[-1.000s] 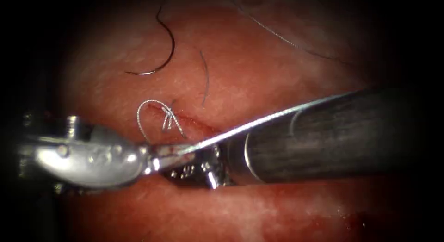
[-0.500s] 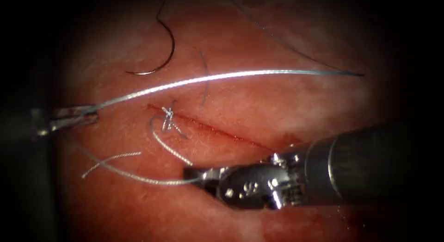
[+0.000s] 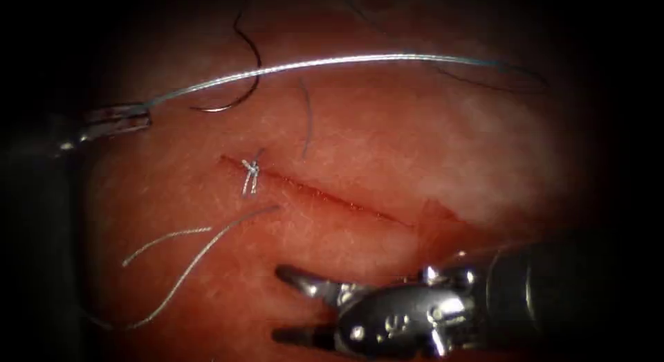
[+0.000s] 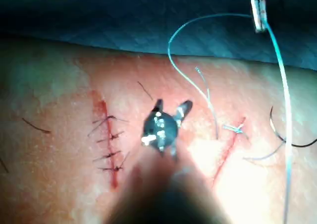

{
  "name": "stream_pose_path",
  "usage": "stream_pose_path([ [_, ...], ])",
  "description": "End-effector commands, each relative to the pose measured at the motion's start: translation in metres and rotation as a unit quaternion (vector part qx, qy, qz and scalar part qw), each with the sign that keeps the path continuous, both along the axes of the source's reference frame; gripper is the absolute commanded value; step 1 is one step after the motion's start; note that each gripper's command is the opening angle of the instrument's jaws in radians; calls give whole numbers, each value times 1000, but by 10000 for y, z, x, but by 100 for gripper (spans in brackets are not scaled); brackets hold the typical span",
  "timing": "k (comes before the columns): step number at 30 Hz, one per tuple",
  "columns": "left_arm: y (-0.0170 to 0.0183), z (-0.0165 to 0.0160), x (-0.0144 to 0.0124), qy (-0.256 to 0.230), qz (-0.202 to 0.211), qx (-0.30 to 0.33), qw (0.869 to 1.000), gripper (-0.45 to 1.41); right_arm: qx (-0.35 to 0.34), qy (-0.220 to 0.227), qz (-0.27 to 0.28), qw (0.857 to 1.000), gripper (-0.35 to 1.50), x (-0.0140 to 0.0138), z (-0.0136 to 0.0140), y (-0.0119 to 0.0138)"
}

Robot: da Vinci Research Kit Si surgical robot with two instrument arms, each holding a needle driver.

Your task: Wound Closure

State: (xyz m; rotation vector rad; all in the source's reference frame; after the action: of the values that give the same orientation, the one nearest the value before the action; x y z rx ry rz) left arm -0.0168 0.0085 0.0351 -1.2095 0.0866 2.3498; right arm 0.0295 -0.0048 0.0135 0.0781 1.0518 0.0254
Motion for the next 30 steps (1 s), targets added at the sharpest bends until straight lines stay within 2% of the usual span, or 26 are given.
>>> stream_pose_path([
  [1,-11,3,-8,-18,8,4,1000,-45,4,16,17,1000,123,-9,-2,4],
  [2,-12,2,-11,-29,13,5,999,-45,2,24,25,999,108,-11,-2,11],
  [3,-13,1,-15,-43,20,6,999,-45,1,32,34,999,81,-13,-2,19],
  [4,-15,0,-19,-56,22,11,998,-45,1,37,40,999,24,-14,0,30],
  [5,-16,-1,-23,-69,24,16,997,-45,4,37,44,998,-18,-12,3,37],
  [6,-19,-3,-34,-101,28,31,994,-45,5,36,50,998,-35,-6,11,53],
  [11,-17,-3,-65,-159,34,61,985,-45,14,30,74,997,-35,26,39,70],
  [17,-1,13,-91,-193,40,74,978,-45,22,47,73,996,-35,68,64,63],
  [18,6,21,-95,-199,43,73,976,-45,31,59,68,995,-35,83,71,57],
  [22,31,49,-102,-216,38,69,973,-45,48,93,62,993,-35,108,84,46],
  [30,67,90,-95,-242,1,53,969,-45,79,157,75,982,-35,122,87,41],
])
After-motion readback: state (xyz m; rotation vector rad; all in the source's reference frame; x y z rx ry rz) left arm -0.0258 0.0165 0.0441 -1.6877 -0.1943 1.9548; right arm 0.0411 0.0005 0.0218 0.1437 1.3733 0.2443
